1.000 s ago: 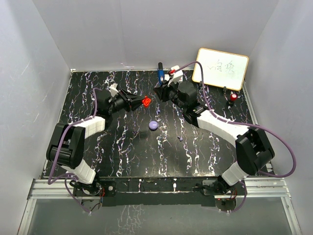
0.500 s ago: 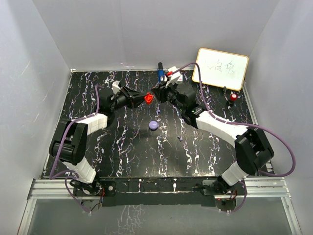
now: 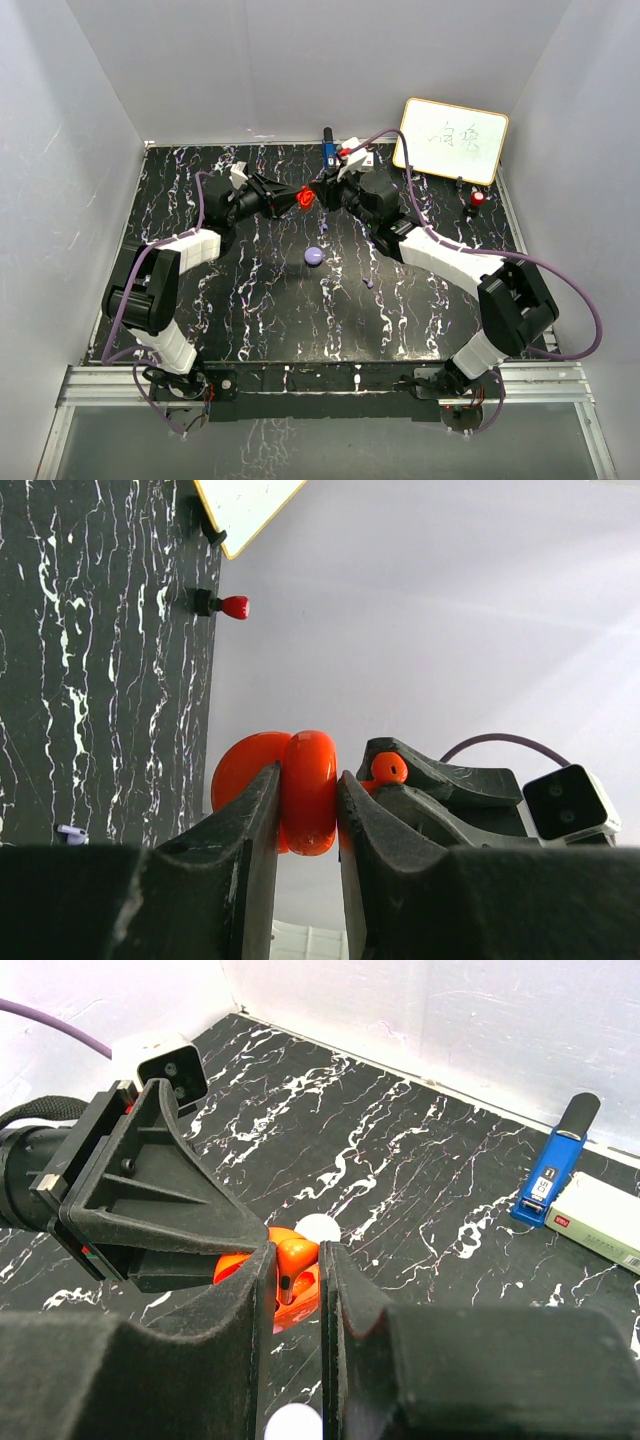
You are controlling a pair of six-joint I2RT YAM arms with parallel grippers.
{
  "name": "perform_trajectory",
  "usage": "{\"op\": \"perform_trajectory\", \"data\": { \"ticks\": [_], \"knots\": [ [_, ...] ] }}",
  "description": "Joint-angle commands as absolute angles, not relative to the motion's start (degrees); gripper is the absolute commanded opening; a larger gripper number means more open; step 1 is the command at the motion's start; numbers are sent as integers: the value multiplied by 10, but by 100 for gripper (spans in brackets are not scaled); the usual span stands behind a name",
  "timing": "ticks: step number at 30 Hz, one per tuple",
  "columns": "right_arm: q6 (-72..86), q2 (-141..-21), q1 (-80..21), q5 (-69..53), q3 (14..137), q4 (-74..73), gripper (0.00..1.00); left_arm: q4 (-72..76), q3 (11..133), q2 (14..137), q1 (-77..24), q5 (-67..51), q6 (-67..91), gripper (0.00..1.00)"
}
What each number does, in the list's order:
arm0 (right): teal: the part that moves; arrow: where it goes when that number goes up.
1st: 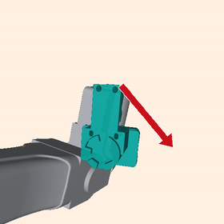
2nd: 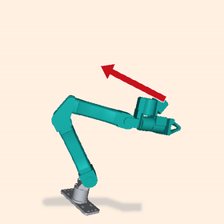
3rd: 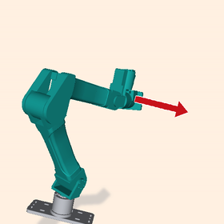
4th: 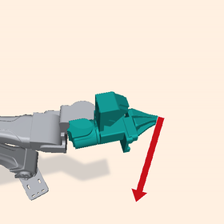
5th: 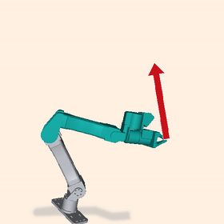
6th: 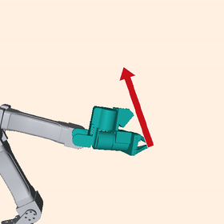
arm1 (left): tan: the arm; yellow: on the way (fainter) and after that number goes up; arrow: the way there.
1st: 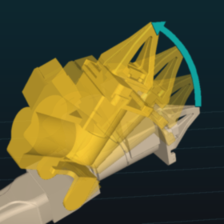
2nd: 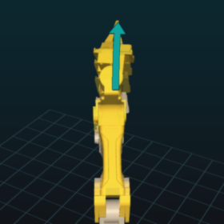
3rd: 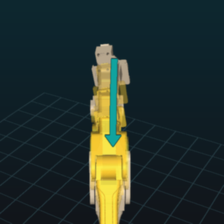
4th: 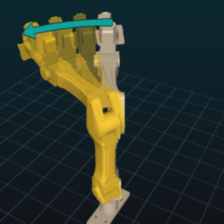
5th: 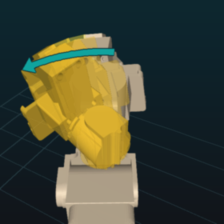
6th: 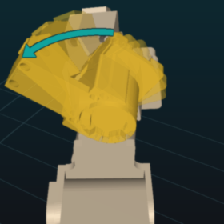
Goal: Insert the wireless bluetooth earbuds into the charging case
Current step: Place the earbud in the charging case.
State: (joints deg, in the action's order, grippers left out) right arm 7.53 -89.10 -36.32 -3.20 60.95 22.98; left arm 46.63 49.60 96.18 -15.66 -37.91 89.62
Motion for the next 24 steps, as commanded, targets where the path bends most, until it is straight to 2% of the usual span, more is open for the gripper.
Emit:
{"op": "perform_trajectory", "data": {
  "ticks": [1,24],
  "knots": [
    [63,-890,-367,-29,609,268,0,477,523,959,-163,-385,900,0],
    [55,-892,-368,-19,602,264,0,477,523,947,-168,-386,901,0]
  ]
}}
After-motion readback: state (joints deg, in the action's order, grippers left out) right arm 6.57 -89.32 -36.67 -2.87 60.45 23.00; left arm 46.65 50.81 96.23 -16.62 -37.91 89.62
